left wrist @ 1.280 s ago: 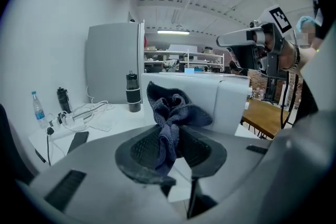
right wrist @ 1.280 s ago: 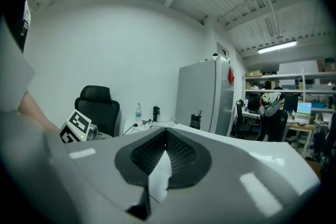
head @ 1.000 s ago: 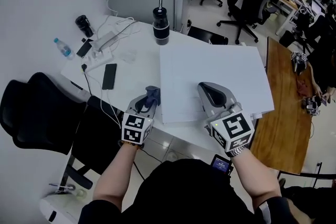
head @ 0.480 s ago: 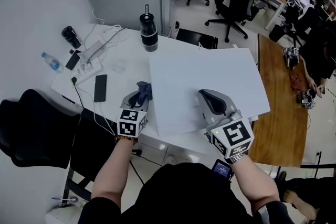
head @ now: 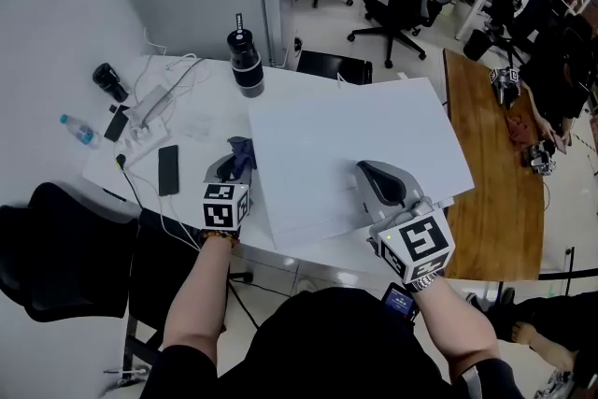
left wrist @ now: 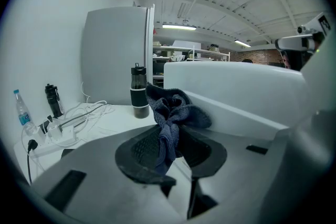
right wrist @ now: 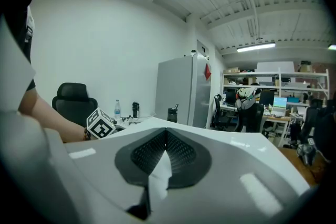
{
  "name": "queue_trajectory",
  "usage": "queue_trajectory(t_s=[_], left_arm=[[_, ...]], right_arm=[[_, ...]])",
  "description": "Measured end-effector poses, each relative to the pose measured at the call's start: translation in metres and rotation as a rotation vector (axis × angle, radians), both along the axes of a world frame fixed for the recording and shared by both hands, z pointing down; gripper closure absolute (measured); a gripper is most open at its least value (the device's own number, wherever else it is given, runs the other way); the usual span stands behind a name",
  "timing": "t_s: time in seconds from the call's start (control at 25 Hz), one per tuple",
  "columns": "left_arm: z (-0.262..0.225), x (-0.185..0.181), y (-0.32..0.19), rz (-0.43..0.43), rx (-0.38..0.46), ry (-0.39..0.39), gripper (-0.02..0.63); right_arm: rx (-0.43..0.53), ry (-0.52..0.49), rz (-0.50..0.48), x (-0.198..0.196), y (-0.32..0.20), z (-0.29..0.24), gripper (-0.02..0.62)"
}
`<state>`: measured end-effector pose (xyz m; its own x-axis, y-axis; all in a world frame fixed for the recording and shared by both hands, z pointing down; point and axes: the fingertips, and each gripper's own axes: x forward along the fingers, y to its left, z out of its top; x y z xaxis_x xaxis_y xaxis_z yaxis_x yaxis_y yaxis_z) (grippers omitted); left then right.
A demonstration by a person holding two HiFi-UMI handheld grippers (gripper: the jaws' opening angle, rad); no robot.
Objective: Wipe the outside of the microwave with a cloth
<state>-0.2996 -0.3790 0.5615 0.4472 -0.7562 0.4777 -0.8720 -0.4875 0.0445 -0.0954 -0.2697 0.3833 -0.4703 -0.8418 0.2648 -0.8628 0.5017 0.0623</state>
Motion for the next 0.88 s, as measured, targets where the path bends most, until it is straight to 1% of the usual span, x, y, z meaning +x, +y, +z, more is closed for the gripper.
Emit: queue_trajectory(t_s=[0.4,0.64,0.88], left_arm=[[0.003,-0.008,-0.024,-0.052,-0.019,-0.003,0.503],[-0.010,-0.011,-0.019,-0.069,0.001,-0.002,0.503],[-0.038,-0.019,-0.001,-0.094,0.048,0.001,0.503]], right_arm=[[-0.006,0.019,0.055,0.019,0.012,-0.001,0.594],[-0.005,0.021,0.083,0.035,0.022,-0.006,0.594],[-0.005,0.013,0.089,0.047,0.034,-0.008,0.595]])
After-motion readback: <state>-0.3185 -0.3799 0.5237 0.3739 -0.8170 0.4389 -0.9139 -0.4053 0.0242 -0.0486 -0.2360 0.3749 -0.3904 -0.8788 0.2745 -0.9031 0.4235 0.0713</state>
